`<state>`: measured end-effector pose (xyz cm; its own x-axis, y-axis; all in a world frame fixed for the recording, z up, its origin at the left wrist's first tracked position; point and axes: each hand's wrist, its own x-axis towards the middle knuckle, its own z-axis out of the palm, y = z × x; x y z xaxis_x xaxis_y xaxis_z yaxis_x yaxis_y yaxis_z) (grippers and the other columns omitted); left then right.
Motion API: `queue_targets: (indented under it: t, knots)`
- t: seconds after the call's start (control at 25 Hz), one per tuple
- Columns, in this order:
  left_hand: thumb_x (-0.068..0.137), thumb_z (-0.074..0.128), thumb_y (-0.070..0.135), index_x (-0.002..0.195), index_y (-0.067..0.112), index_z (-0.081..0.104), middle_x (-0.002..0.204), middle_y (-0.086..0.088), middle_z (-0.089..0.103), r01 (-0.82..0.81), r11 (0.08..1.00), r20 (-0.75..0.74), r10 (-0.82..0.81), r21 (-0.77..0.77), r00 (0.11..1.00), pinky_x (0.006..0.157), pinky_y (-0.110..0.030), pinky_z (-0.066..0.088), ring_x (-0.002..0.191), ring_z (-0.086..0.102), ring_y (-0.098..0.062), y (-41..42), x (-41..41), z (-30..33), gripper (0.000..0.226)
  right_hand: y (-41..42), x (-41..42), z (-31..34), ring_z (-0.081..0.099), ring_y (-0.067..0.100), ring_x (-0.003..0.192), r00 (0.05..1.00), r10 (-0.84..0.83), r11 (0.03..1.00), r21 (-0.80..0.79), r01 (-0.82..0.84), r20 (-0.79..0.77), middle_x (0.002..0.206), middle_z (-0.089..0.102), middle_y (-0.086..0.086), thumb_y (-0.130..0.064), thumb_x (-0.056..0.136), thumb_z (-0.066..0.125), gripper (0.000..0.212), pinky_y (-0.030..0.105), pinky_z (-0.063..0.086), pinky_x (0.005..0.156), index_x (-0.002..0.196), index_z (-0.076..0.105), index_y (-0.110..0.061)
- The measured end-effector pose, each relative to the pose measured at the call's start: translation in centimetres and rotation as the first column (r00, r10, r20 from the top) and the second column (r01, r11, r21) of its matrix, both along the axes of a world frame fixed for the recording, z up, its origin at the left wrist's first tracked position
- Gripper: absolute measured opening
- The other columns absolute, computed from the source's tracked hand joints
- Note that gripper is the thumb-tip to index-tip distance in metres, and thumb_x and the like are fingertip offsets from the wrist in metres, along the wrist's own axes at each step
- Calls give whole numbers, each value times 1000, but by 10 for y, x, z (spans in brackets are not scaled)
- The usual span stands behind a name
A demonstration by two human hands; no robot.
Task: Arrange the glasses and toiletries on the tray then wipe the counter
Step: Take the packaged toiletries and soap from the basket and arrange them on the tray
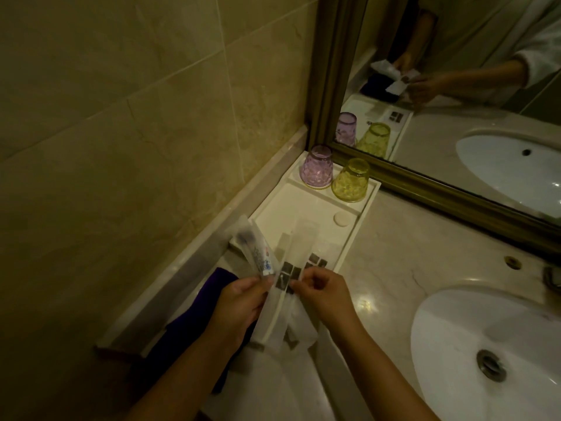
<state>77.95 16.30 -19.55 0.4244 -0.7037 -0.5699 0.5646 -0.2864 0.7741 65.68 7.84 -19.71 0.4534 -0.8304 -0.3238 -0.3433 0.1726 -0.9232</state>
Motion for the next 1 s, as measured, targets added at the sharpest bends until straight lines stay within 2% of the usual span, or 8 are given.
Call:
queue_targets:
  t: [0.24, 0.44, 0.6, 0.72, 0.76, 0.84, 0.92, 1.0]
  knots:
    - [86, 59, 10, 113, -1, 60, 107, -19, 68, -27, 999, 12, 26, 40, 1000, 66, -24, 57, 93, 67, -25, 13, 16, -7, 30, -57, 16, 8, 55, 9, 44, 978, -209, 973, 96, 208, -9, 60, 61, 6, -7, 80, 67, 18, 17, 43, 41, 66, 59, -14]
    - [86, 60, 12, 116, 2, 59, 107, -17, 68, -33, 995, -13, 34, 98, 999, 64, -23, 57, 94, 67, -25, 26, 22, -16, 32, -102, 60, -11, 65, 18, 61, 983, -170, 973, 149, 178, -63, 82, 67, 13, -5, 80, 66, 15, 23, 43, 49, 73, 56, -14]
    - [86, 59, 11, 111, 7, 63, 101, -14, 71, 7, 994, -13, -6, 110, 1000, 70, -27, 56, 93, 68, -24, 34, 26, -22, 26, -112, 92, -26, 65, 18, 60, 993, -103, 981, 158, 112, -63, 81, 67, 14, -5, 79, 69, 10, 23, 49, 52, 78, 60, -10]
    - [85, 60, 8, 96, 11, 69, 85, -7, 76, -23, 994, -30, 26, 111, 999, 64, -25, 56, 81, 71, -20, 35, 26, -22, 15, -113, 97, -30, 67, 24, 65, 933, -2, 985, -163, -60, -359, 77, 68, 12, -27, 81, 68, 28, 37, 57, 66, 92, 64, -2]
    - [85, 60, 8, 93, 12, 70, 82, -5, 77, -24, 994, -32, 28, 108, 999, 62, -24, 56, 79, 72, -19, 34, 26, -22, 14, -111, 94, -32, 66, 29, 74, 876, -48, 917, -368, -152, -480, 85, 68, 13, -35, 81, 66, 36, 39, 55, 69, 98, 63, -4]
    - [84, 61, 8, 94, 11, 70, 82, -5, 77, -26, 994, -33, 30, 108, 999, 61, -23, 56, 77, 72, -18, 35, 26, -23, 14, -107, 85, -39, 59, 33, 102, 818, -89, 657, -651, -380, -568, 113, 63, 14, -43, 80, 63, 49, 41, 48, 81, 117, 57, -11]
    - [84, 61, 8, 96, 10, 69, 82, -6, 77, -30, 994, -41, 34, 108, 999, 61, -23, 56, 78, 72, -18, 35, 26, -23, 15, -100, 82, -46, 35, 30, 134, 762, 57, 496, -644, -582, -645, 145, 41, 10, -52, 83, 53, 64, 50, 29, 105, 136, 41, -19]
    - [84, 61, 9, 95, 11, 69, 82, -5, 77, -30, 994, -51, 36, 103, 998, 60, -22, 56, 77, 72, -17, 37, 25, -22, 14, -97, 86, -56, 11, 23, 144, 677, 163, 490, -537, -687, -717, 156, 19, 4, -61, 86, 39, 71, 52, 6, 114, 145, 23, -23]
